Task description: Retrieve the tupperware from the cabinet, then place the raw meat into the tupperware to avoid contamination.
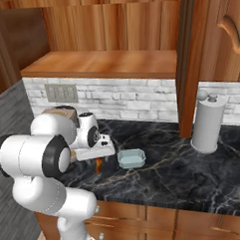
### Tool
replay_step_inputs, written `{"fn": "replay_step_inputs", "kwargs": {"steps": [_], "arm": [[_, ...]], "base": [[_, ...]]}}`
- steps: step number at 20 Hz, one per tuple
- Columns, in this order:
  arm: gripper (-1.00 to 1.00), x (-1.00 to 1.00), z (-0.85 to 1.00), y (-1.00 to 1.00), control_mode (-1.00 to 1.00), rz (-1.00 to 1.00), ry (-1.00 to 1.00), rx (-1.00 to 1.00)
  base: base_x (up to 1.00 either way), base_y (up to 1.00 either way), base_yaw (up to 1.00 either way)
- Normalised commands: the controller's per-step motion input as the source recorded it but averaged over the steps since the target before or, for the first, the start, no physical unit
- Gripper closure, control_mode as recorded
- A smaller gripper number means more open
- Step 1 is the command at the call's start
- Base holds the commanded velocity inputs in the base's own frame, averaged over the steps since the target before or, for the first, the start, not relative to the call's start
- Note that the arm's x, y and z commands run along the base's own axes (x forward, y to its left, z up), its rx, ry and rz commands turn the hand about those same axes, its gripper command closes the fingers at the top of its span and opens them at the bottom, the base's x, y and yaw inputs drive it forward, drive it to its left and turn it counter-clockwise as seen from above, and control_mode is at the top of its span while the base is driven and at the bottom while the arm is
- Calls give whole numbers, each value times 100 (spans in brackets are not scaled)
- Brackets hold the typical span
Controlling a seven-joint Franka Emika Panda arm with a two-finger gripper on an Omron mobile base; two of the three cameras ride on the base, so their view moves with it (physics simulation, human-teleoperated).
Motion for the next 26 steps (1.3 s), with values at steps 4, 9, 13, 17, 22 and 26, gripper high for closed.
{"fn": "replay_step_inputs", "kwargs": {"steps": [4, 9, 13, 17, 22, 26], "arm": [[-100, 7, -41, -19, -100, 0, 0, 0], [-100, 1, -17, -2, -100, 0, 1, 0], [-100, 0, -11, 0, -100, 0, 1, 0], [-100, 0, -9, 0, -100, 0, 0, 0], [100, 0, -5, 0, -100, 0, 0, 0], [100, 0, 0, 0, -100, 0, 0, 0]], "base": [[0, 0, 0], [0, 0, 0], [0, 0, 0], [0, 0, 0], [0, 0, 0], [0, 0, 0]]}}
